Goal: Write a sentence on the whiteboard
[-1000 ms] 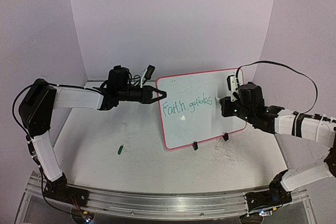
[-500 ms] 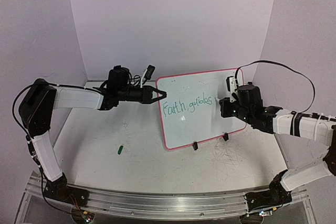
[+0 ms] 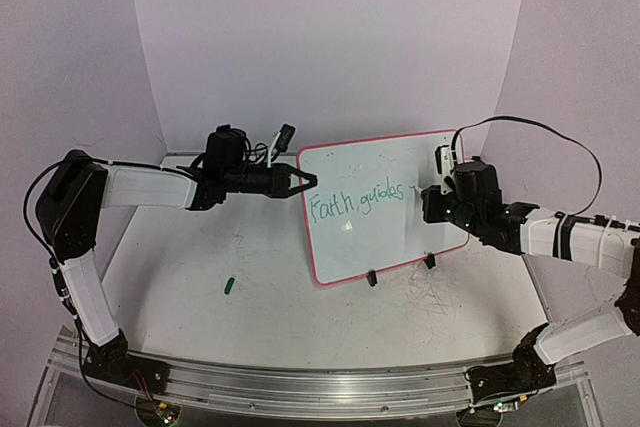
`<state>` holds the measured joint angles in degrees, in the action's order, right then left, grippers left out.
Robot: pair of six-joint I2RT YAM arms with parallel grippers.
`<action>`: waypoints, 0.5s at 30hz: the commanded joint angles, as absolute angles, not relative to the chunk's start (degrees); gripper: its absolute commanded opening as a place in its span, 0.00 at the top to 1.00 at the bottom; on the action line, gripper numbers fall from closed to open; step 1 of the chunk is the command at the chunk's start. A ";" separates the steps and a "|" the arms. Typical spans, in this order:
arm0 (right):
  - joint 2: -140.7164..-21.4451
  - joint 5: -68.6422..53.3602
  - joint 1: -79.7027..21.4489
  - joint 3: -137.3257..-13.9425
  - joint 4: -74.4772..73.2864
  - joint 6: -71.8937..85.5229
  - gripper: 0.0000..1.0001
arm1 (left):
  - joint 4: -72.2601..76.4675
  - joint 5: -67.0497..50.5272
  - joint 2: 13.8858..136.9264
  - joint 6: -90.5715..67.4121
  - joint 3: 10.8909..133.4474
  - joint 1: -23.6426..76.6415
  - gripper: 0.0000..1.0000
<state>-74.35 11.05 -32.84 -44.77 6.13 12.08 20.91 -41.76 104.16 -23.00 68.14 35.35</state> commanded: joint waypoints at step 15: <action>-75.65 11.75 -32.18 -47.71 7.55 11.99 1.00 | 15.12 -36.59 104.06 -20.49 67.72 34.89 1.00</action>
<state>-74.96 11.14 -32.64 -45.76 6.48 12.05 20.88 -41.67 104.16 -23.16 68.14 35.35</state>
